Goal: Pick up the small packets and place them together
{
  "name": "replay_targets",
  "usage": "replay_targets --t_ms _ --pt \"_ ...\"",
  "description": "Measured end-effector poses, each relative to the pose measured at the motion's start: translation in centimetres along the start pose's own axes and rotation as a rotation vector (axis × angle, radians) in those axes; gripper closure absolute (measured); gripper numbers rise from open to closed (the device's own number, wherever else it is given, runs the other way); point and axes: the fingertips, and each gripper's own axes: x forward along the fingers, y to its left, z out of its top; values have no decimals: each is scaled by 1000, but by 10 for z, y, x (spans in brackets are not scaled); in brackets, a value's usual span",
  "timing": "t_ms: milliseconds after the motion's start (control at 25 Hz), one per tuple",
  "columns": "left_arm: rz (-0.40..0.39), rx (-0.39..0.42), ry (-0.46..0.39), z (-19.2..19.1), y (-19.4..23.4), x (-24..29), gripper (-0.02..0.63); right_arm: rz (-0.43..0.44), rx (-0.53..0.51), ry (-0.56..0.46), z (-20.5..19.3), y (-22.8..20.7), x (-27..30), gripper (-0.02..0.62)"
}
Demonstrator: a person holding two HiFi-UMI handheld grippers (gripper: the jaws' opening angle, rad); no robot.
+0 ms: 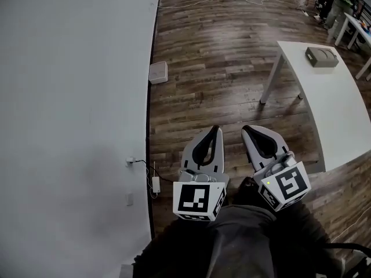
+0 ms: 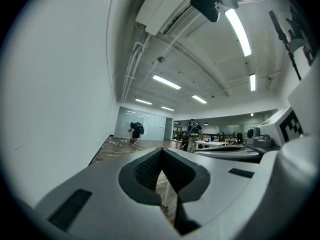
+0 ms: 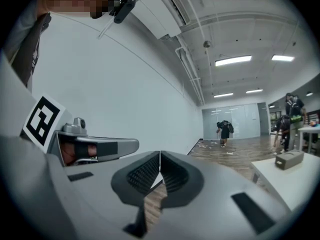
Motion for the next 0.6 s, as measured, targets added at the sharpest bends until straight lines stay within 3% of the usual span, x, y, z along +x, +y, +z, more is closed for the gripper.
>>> replay_targets --t_ms 600 --pt "34 29 90 -23 38 77 603 19 60 -1 -19 -60 71 591"
